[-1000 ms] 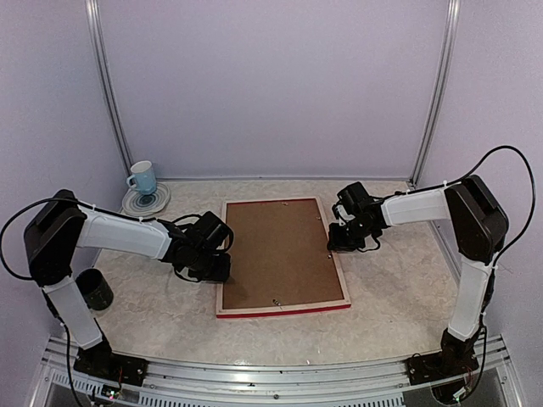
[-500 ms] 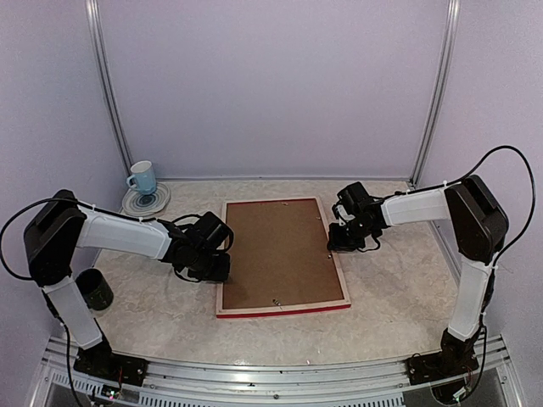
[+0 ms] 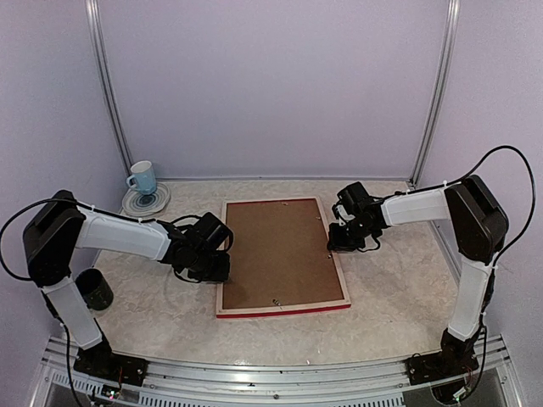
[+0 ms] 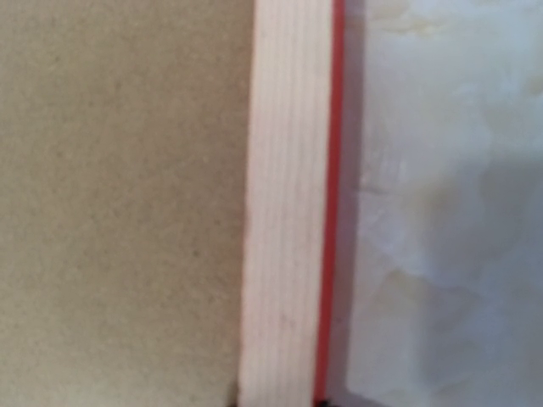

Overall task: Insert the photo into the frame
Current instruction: Press the fastener onto the backboard.

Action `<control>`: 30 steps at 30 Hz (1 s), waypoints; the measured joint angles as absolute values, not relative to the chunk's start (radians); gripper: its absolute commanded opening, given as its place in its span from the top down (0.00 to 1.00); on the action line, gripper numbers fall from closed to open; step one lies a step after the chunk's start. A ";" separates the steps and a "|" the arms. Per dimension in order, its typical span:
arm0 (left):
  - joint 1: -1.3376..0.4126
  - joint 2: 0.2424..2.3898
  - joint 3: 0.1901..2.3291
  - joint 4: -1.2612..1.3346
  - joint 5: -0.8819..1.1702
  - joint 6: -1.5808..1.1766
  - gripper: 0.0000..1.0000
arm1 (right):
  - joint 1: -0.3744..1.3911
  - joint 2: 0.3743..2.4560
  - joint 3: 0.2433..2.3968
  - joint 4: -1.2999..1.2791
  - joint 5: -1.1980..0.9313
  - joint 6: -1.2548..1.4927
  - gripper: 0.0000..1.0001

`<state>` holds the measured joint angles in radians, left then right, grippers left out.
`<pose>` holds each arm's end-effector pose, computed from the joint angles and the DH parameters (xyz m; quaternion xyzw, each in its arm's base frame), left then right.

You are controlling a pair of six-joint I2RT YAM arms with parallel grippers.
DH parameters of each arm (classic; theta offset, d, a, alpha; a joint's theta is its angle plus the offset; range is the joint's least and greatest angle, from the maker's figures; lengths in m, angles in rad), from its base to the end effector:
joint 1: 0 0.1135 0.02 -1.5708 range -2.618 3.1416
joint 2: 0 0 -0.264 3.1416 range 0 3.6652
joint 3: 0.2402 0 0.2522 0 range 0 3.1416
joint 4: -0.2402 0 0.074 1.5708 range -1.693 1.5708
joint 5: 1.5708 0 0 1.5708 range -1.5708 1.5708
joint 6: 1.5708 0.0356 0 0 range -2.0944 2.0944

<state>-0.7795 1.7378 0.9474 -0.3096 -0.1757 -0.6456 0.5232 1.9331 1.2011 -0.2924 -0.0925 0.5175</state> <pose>0.2379 -0.2264 0.1448 0.0444 0.9679 -0.0873 0.2316 0.3386 0.1991 0.1478 -0.0152 0.9618 0.1726 0.2117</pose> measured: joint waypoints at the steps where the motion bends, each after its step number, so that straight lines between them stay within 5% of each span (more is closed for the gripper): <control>1: -0.780 1.737 0.946 -0.308 -0.176 -0.646 0.87 | 0.523 1.933 1.201 -0.292 -0.093 0.517 0.89; 8: -0.775 1.730 0.935 -0.294 -0.178 -0.654 0.87 | 0.523 1.933 1.201 -0.290 -0.095 0.518 0.88; 14: -0.771 1.724 0.930 -0.292 -0.190 -0.654 0.57 | 0.523 1.933 1.201 -0.287 -0.100 0.520 0.88; 30: -0.758 1.621 0.921 -0.308 -0.297 -0.660 0.45 | 0.523 1.933 1.201 -0.287 -0.100 0.519 0.85</control>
<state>-0.7582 1.6211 0.9207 -0.3080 -0.2970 -0.6598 0.5232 1.9331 1.2007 -0.2871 -0.0998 0.5194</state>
